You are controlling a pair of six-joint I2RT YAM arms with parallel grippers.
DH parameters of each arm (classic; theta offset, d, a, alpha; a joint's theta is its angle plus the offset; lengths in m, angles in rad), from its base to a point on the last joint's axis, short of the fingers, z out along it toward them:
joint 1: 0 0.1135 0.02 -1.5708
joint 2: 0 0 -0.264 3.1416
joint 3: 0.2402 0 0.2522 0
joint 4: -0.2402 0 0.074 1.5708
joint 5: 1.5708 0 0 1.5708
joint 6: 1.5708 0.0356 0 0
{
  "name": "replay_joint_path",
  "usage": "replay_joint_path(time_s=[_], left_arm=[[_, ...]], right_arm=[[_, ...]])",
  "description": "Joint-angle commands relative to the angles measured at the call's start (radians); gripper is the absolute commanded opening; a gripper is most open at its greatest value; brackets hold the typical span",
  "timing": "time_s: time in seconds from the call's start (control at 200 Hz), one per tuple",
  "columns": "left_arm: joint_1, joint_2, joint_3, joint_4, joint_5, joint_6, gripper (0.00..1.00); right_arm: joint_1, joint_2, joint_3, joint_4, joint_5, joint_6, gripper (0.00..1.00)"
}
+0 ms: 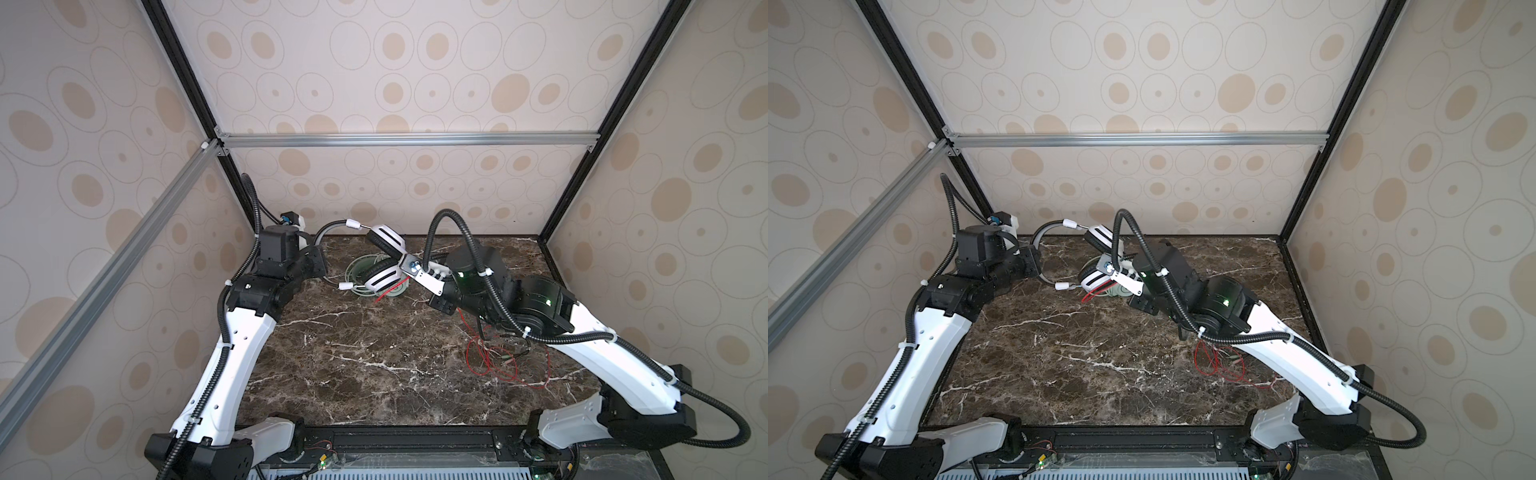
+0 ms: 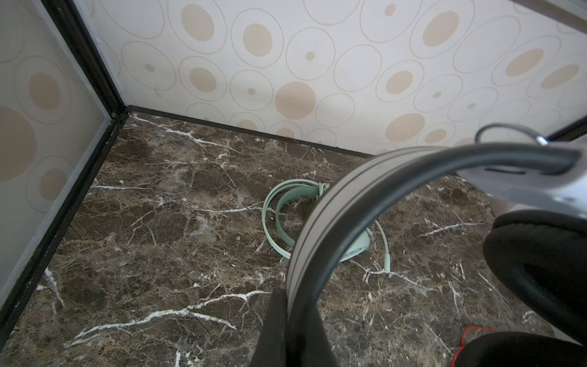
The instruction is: Wrap the headphones
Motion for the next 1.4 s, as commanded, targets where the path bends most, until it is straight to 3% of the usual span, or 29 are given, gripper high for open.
replay_joint_path(time_s=[0.0,0.32,0.475,0.84,1.395], left_arm=[[0.003,-0.061,-0.018,0.088,0.060,0.021,0.00],[-0.026,-0.152,-0.126,0.111,0.152,0.047,0.00],[-0.041,-0.175,-0.146,0.124,0.202,0.065,0.00],[-0.087,-0.222,-0.179,0.160,0.294,0.107,0.00],[-0.090,-0.242,-0.203,0.289,0.391,0.040,0.00]], right_arm=[[0.006,0.086,0.135,-0.092,0.063,-0.043,0.00],[-0.026,0.376,0.592,-0.291,0.110,-0.034,0.00],[-0.058,0.465,0.719,-0.363,0.100,0.005,0.00],[-0.135,0.484,0.712,-0.395,0.034,0.087,0.00],[-0.240,0.428,0.559,-0.323,-0.136,0.212,0.02]])
